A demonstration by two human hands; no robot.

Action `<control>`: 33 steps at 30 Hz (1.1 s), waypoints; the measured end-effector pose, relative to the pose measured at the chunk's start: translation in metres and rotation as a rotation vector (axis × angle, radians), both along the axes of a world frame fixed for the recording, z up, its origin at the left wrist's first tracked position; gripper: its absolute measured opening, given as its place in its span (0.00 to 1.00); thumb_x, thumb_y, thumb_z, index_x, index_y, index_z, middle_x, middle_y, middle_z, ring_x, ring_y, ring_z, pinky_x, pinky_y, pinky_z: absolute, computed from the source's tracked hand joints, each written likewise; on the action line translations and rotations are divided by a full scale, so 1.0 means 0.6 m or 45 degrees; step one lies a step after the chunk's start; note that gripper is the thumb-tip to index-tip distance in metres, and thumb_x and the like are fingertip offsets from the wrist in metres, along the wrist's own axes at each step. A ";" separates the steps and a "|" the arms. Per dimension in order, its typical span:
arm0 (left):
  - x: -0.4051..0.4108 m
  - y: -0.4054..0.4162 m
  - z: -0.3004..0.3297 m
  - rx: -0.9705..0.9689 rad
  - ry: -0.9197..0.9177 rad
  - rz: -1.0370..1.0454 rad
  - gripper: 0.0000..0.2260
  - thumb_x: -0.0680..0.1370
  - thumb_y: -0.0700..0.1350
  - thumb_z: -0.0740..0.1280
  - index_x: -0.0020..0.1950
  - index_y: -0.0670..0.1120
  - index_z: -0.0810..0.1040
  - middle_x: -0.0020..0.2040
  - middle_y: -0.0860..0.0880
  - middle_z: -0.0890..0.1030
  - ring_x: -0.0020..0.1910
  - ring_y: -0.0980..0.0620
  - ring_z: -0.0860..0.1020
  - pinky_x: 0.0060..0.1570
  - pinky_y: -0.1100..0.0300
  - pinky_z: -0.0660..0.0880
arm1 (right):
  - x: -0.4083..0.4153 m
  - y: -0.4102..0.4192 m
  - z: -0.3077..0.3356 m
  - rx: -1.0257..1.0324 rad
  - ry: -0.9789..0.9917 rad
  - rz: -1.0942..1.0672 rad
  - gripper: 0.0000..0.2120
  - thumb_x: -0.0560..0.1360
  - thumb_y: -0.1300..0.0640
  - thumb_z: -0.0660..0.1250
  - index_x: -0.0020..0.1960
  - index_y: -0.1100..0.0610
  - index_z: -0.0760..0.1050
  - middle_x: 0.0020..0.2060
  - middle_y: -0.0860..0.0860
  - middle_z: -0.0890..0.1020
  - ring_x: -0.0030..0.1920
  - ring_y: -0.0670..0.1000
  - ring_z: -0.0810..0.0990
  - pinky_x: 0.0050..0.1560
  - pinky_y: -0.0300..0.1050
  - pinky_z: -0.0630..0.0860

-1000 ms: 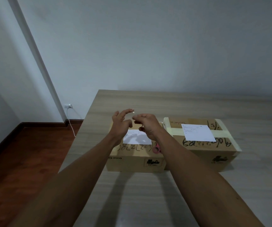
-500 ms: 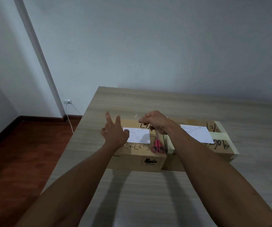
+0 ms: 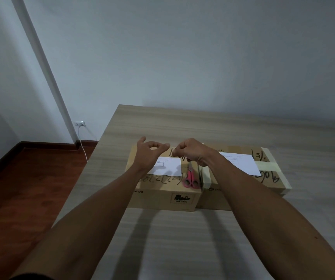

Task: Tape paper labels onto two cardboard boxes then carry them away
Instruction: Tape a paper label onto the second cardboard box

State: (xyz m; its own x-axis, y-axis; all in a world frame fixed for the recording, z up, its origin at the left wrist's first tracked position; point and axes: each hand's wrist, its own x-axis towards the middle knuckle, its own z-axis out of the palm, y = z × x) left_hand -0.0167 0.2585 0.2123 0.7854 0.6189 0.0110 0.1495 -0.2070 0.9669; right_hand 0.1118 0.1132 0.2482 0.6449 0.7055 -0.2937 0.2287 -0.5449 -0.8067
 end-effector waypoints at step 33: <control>0.057 -0.135 -0.185 0.219 0.478 0.535 0.09 0.75 0.56 0.70 0.39 0.54 0.84 0.38 0.58 0.82 0.45 0.52 0.80 0.57 0.44 0.71 | 0.048 0.020 -0.086 -0.800 -0.271 0.214 0.14 0.69 0.60 0.79 0.51 0.61 0.78 0.43 0.56 0.84 0.41 0.55 0.84 0.42 0.48 0.81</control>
State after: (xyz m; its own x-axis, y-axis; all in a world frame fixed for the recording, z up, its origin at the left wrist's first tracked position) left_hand 0.0173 0.1776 0.1014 0.4425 0.8920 -0.0925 0.5781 -0.2049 0.7898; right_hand 0.1405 0.1250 0.1965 0.6307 0.5384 -0.5589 0.4700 -0.8381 -0.2770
